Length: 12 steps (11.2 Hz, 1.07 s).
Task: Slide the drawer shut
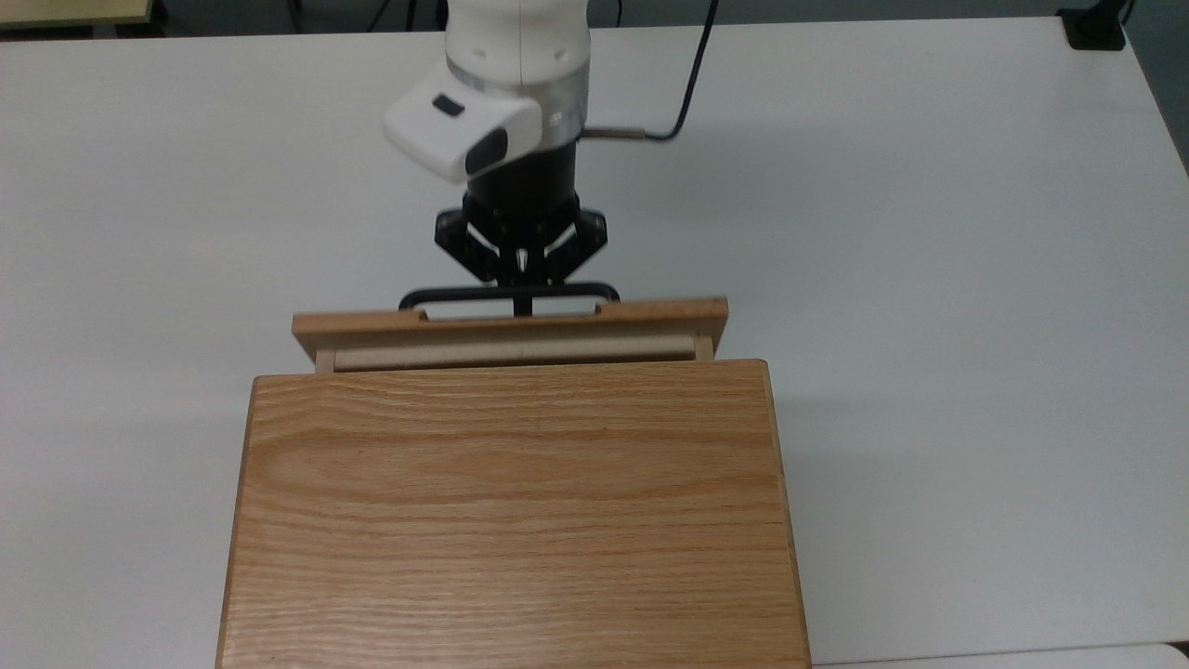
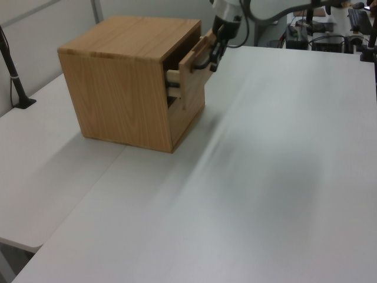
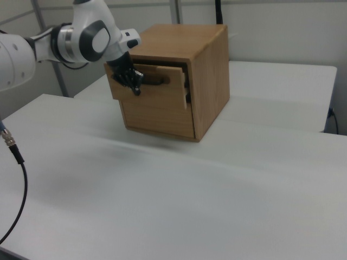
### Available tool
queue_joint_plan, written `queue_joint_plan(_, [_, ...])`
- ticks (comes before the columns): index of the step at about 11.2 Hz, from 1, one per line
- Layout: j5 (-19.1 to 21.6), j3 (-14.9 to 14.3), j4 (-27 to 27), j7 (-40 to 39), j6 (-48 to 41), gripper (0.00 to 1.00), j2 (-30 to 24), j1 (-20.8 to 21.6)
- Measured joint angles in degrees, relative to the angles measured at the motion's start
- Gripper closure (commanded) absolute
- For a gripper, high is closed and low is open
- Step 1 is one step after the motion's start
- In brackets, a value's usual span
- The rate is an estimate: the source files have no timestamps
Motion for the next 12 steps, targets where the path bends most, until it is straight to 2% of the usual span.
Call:
queue_joint_plan(5, [0.00,-0.04,1.62,4.43,12.18,1.00,4.75,-0.03])
queue_joint_plan(7, [0.00,-0.09,1.62,4.47,12.95,0.93,5.07,-0.04])
queue_joint_plan(8, [-0.01,-0.10,1.62,4.47,12.96,0.86,5.06,-0.04])
queue_joint_plan(10, [-0.01,-0.21,0.81,4.54,11.67,0.66,3.51,-0.15])
queue_joint_plan(12, [-0.01,-0.25,-1.38,4.58,1.94,0.39,-1.71,-0.41])
